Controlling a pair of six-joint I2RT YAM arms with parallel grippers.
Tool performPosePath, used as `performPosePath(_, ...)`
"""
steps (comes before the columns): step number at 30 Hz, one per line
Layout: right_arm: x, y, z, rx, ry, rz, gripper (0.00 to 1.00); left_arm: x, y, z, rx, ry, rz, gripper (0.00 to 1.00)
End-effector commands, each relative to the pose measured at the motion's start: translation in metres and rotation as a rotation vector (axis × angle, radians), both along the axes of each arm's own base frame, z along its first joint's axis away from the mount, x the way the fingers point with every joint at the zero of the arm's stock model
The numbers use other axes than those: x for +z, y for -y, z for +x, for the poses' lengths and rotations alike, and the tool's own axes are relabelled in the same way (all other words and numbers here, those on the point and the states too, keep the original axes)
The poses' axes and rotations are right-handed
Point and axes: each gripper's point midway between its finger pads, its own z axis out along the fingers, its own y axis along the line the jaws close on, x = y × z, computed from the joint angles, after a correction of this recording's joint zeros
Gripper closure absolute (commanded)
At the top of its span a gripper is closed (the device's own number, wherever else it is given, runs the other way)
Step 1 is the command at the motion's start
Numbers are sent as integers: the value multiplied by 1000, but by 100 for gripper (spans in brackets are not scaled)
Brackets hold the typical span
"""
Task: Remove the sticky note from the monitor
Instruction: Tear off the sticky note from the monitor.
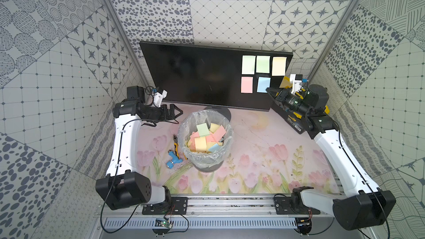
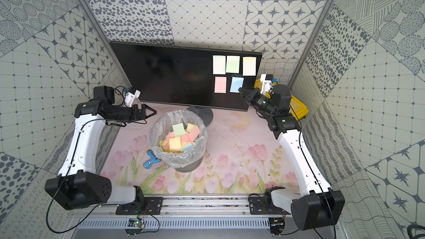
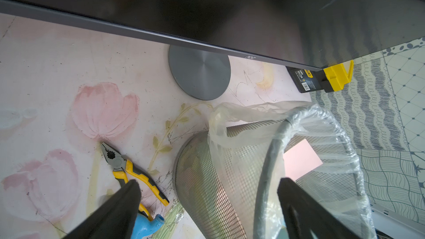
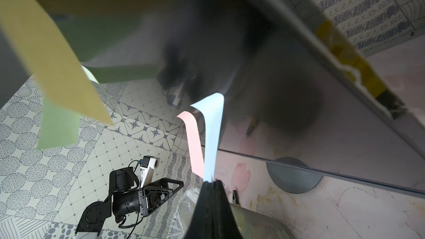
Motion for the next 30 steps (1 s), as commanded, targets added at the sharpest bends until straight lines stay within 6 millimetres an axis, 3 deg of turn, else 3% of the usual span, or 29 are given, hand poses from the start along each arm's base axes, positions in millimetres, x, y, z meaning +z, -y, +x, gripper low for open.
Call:
performPosePath(1, 38, -6, -16, 36, 127, -7, 100, 9, 0, 5, -3, 32, -41, 2)
performPosePath(11, 51, -7, -39, 55, 169, -27, 100, 11, 0, 6, -6, 35, -47, 2)
performPosePath(21, 56, -10, -85, 105, 175, -89, 100, 13, -4, 7, 14, 38, -20, 1)
performPosePath(25, 69, -28, -107, 180, 218, -145, 100, 13, -5, 5, 17, 44, 0, 0)
performPosePath(30, 66, -79, -123, 344, 230, -200, 100, 16, -4, 1, 4, 56, 8, 1)
